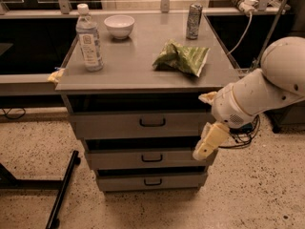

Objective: Open top drawer

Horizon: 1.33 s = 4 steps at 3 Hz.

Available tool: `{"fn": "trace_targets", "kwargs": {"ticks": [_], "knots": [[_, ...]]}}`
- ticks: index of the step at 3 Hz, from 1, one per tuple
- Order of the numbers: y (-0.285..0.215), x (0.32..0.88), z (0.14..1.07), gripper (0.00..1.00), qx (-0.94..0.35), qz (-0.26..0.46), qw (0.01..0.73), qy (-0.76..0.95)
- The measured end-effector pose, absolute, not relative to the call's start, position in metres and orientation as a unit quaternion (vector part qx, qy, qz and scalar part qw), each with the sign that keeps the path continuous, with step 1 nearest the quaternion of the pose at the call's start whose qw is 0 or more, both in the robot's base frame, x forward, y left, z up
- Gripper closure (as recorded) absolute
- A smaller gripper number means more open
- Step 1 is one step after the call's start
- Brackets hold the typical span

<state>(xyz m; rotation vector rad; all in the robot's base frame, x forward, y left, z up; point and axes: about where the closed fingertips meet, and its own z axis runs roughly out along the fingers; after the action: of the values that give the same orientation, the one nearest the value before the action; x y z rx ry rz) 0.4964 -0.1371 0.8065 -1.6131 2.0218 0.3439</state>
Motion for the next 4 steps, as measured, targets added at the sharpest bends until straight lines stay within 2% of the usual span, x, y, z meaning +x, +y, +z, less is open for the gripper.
{"fn": "trace_targets", "kwargs": {"ticks": [2, 4], "knots": [[-0.132, 0.500, 0.803, 0.00, -0.600, 0.119, 0.267, 0.745], [-0.078, 0.561, 0.770, 0.00, -0.640, 0.087, 0.276, 0.711]]}}
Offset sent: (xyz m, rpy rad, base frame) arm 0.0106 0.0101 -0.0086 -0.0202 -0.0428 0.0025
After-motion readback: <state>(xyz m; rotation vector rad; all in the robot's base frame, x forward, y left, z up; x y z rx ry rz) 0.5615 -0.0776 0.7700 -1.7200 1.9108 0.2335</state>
